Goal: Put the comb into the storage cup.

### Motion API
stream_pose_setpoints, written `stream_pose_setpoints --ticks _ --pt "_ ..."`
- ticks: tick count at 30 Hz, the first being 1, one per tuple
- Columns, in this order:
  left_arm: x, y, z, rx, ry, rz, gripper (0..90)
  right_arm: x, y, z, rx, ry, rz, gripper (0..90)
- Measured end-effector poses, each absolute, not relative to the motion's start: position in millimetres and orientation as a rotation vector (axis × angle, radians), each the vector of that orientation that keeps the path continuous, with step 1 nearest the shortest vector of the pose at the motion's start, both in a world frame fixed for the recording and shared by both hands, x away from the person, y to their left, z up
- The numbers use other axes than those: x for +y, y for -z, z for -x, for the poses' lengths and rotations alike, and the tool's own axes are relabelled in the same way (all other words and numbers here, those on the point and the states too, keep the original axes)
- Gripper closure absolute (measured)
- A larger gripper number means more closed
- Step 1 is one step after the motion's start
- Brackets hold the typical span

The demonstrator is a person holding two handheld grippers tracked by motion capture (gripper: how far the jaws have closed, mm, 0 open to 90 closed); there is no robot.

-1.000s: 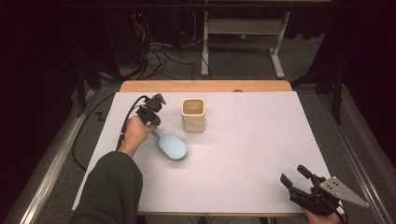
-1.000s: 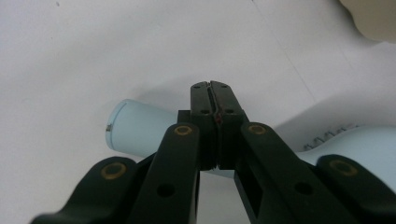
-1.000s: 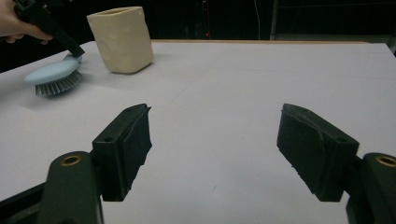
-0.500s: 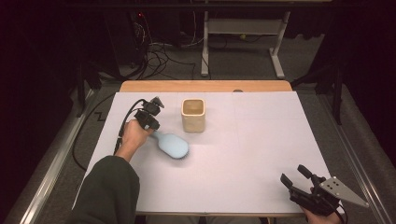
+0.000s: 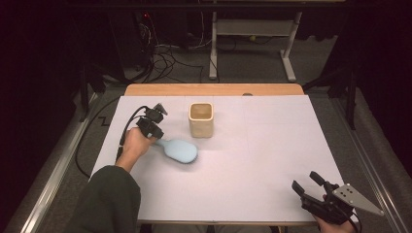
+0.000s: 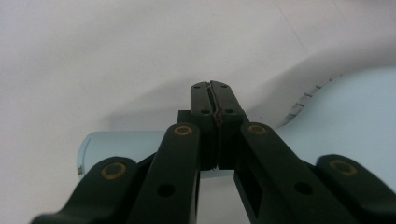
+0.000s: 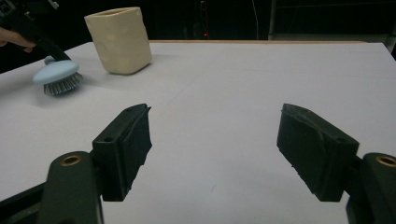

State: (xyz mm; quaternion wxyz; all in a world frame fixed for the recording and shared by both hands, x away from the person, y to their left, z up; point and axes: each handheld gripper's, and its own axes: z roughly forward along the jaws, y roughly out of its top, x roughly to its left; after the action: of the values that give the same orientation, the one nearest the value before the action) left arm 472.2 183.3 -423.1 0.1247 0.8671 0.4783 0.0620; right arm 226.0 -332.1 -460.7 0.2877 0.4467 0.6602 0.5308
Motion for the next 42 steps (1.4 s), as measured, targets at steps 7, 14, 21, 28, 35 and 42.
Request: stream_pose_setpoints --ticks 7,14,21,28,35,42 --pt "186.0 424.2 -467.7 1.385 -0.179 -2.534 88.8 -332.4 460.8 -226.0 1.760 -1.421 -1.194 26.3" --pt "190.4 425.1 -463.4 1.383 -0.165 -2.535 88.7 -332.4 460.8 -226.0 1.759 -1.421 -1.194 26.3" --pt "194.5 425.9 -459.5 1.381 -0.146 -2.530 88.7 -332.6 460.9 -226.2 1.758 -1.422 -1.196 26.3" --pt "197.1 426.8 -455.7 1.369 -0.139 -2.535 88.7 -332.7 460.9 -226.2 1.757 -1.423 -1.198 26.3" --pt "200.0 428.0 -451.6 1.363 -0.133 -2.537 88.7 -332.6 460.9 -226.2 1.757 -1.423 -1.199 26.3" --pt "202.3 428.4 -447.8 1.354 -0.119 -2.544 88.8 -332.9 460.9 -226.3 1.756 -1.423 -1.199 26.3"
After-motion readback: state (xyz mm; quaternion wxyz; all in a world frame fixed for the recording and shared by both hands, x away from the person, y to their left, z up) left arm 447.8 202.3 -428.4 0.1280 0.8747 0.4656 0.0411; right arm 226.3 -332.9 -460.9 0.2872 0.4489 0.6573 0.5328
